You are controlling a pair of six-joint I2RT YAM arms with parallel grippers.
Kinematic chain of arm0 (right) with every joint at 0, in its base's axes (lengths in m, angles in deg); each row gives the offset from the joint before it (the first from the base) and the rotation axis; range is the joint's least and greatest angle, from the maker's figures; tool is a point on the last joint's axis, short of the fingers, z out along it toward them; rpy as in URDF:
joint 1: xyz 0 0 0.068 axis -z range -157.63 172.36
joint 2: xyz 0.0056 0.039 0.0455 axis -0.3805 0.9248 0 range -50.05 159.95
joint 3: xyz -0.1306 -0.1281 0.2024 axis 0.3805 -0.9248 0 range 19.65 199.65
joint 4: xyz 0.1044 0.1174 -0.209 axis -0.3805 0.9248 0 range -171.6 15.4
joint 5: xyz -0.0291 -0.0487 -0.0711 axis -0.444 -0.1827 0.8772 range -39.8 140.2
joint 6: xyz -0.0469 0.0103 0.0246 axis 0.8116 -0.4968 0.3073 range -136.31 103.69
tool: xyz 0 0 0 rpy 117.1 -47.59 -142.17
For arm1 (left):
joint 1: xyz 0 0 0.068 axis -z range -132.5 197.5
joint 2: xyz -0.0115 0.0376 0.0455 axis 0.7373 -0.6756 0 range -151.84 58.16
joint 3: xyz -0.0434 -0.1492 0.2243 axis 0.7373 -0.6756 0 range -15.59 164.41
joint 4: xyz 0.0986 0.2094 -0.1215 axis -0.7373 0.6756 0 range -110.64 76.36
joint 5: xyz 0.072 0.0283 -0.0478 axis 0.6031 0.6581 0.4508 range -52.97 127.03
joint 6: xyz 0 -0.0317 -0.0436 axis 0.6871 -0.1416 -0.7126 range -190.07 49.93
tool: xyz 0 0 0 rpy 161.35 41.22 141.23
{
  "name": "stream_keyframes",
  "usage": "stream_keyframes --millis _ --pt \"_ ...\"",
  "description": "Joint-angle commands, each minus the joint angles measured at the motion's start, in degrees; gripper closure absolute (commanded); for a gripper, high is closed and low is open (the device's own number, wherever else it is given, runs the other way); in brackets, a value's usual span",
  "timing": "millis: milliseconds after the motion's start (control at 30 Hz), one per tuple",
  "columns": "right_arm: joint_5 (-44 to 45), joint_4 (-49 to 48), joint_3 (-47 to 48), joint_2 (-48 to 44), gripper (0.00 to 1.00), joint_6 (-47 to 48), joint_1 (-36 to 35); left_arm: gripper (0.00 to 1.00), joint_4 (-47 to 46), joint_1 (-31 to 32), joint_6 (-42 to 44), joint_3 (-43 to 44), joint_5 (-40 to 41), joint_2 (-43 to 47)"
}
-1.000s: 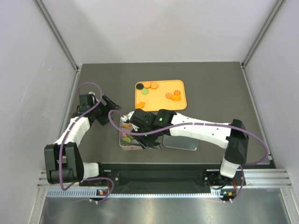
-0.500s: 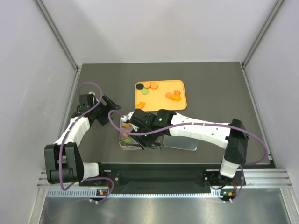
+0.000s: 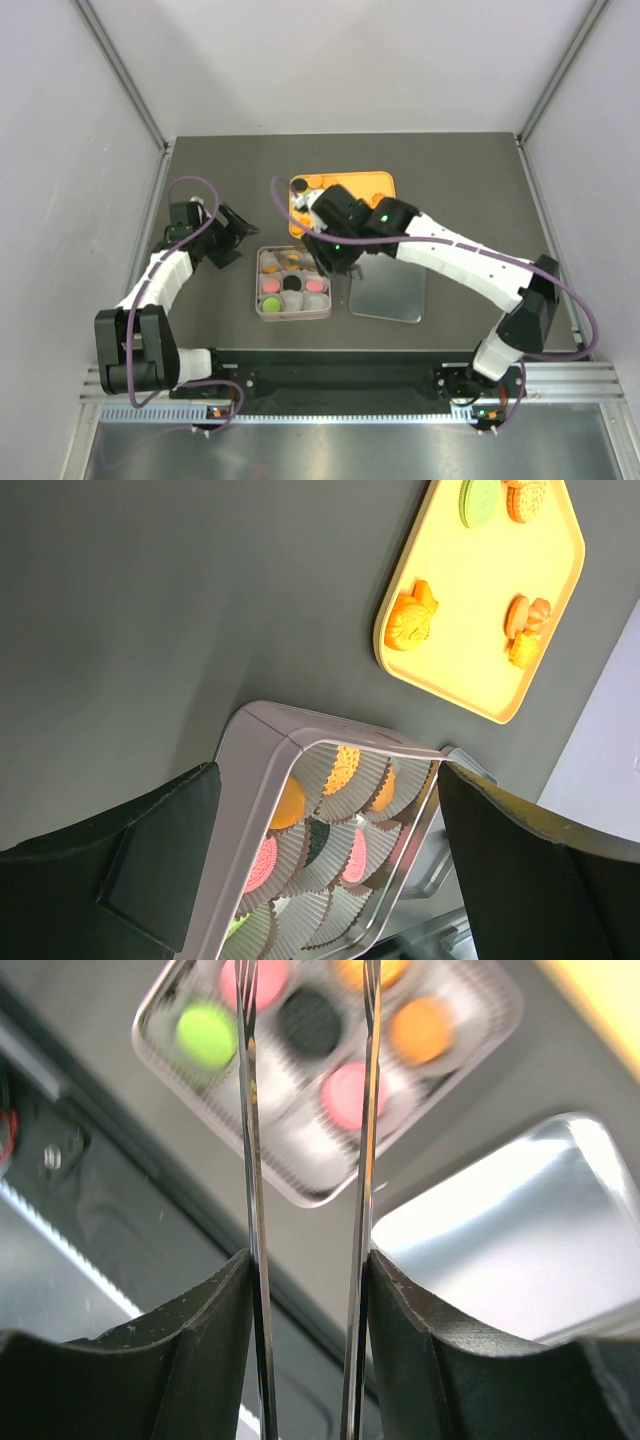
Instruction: Pack the cookies
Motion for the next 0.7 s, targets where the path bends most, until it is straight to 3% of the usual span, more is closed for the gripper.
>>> stream_keyframes --millis 0,233,300,667 --pt "3.13 -1.21 5.54 -3.14 0.54 1.67 3.92 0.06 -2.28 -0.45 0.08 0.48 -0.82 -0.34" --pt "6.12 -4.55 11.00 4.58 0.54 3.60 12.36 0.06 -2.46 -0.45 0.17 0.48 -0.82 -0.43" --pt "7.43 -4.90 15.46 10.72 0.54 3.78 15.17 0.06 -2.55 -0.45 0.08 0.39 -0.90 -0.69" --pt "10.34 -4.64 26.73 27.97 0.53 3.78 18.35 0.06 -2.11 -0.45 0.34 0.66 -0.90 -0.69"
